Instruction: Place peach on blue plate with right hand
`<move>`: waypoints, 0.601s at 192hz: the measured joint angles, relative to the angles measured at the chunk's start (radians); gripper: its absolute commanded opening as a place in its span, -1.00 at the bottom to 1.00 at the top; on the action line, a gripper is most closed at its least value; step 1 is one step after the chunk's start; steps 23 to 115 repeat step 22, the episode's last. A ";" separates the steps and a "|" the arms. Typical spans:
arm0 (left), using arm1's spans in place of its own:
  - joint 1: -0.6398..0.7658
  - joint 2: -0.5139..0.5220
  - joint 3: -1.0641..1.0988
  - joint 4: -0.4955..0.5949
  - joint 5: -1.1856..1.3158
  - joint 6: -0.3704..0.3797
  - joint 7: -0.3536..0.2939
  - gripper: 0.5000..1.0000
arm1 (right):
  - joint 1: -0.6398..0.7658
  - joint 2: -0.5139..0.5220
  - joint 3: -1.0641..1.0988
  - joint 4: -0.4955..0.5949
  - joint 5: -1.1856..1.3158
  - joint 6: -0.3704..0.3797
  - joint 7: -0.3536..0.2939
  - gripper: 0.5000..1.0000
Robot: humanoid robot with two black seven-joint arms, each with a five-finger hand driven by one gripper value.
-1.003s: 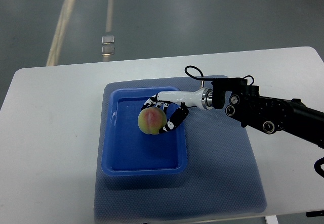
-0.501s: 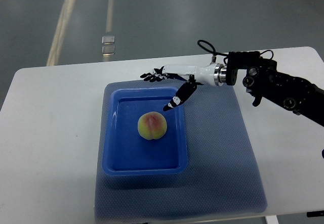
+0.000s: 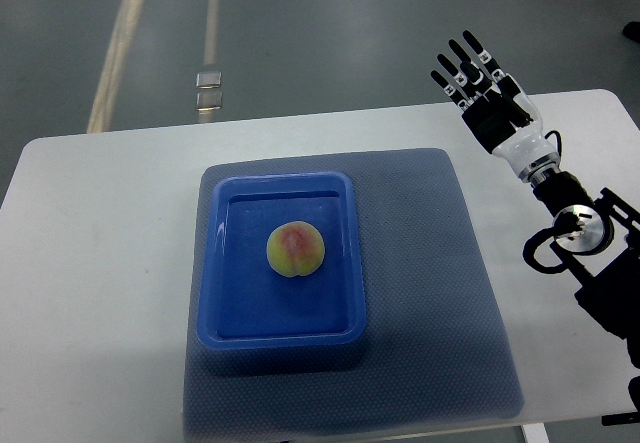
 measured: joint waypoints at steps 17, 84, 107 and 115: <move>0.000 0.000 0.000 0.001 0.000 0.001 0.000 1.00 | -0.006 0.025 0.021 -0.039 0.021 -0.003 0.016 0.72; 0.000 0.000 0.001 0.001 0.000 0.001 0.000 1.00 | -0.007 0.031 0.022 -0.044 0.022 -0.004 0.019 0.73; 0.000 0.000 0.001 0.001 0.000 0.001 0.000 1.00 | -0.007 0.031 0.022 -0.044 0.022 -0.004 0.019 0.73; 0.000 0.000 0.001 0.001 0.000 0.001 0.000 1.00 | -0.007 0.031 0.022 -0.044 0.022 -0.004 0.019 0.73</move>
